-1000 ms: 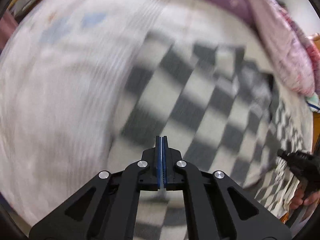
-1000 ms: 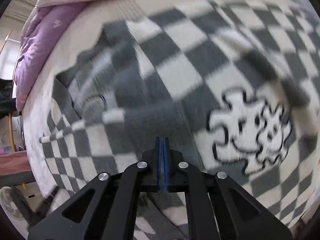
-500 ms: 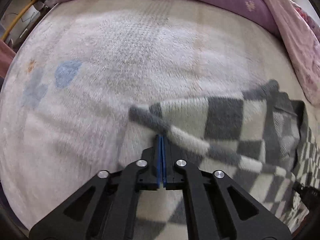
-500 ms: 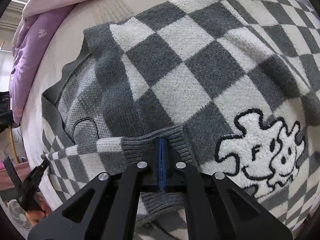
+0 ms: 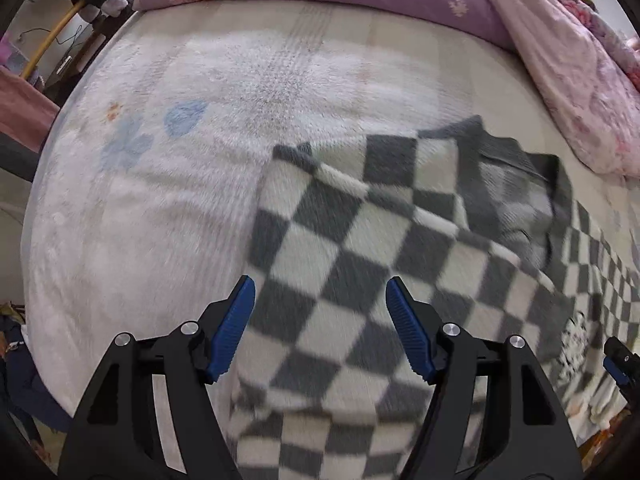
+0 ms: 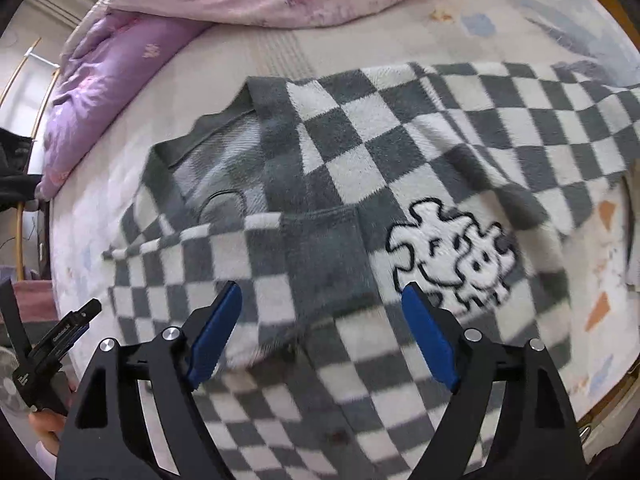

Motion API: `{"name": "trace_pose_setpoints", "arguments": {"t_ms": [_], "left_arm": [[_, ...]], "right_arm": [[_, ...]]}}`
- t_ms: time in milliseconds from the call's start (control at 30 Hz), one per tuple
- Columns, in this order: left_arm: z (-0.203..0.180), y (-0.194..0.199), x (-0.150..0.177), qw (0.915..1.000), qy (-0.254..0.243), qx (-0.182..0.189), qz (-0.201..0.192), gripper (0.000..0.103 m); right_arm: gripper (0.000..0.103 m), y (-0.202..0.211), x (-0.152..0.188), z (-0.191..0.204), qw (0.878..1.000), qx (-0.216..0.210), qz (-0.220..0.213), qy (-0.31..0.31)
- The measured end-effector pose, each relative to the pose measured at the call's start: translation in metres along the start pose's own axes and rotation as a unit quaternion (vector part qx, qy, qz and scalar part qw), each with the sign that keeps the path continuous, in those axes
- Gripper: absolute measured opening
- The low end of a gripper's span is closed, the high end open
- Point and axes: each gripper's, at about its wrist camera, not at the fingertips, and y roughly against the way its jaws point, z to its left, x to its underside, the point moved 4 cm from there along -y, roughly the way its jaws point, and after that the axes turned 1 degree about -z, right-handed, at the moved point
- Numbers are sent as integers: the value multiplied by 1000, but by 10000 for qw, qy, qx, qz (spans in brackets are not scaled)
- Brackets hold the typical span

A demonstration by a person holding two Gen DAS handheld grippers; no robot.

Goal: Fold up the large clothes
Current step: 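Open the left tool to release the cuff and lift away, then move the right tool toward the cuff of the other sleeve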

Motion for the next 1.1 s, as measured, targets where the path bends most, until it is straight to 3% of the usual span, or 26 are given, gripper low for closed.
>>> {"name": "trace_pose_setpoints", "arguments": {"t_ms": [367, 700, 867, 1100], "left_arm": [[-19, 137, 78, 9999, 50, 68, -115, 72], [-61, 243, 177, 9971, -507, 342, -449, 72], [-84, 274, 215, 9926, -843, 560, -677, 72], [-127, 323, 275, 9746, -1633, 950, -1203, 72]], "right_arm": [[81, 112, 47, 23, 9987, -84, -275, 428], [83, 206, 114, -12, 9969, 55, -551, 551], [85, 246, 145, -35, 9939, 162, -1031, 354], [85, 287, 202, -74, 9880, 424, -1478, -116]]}}
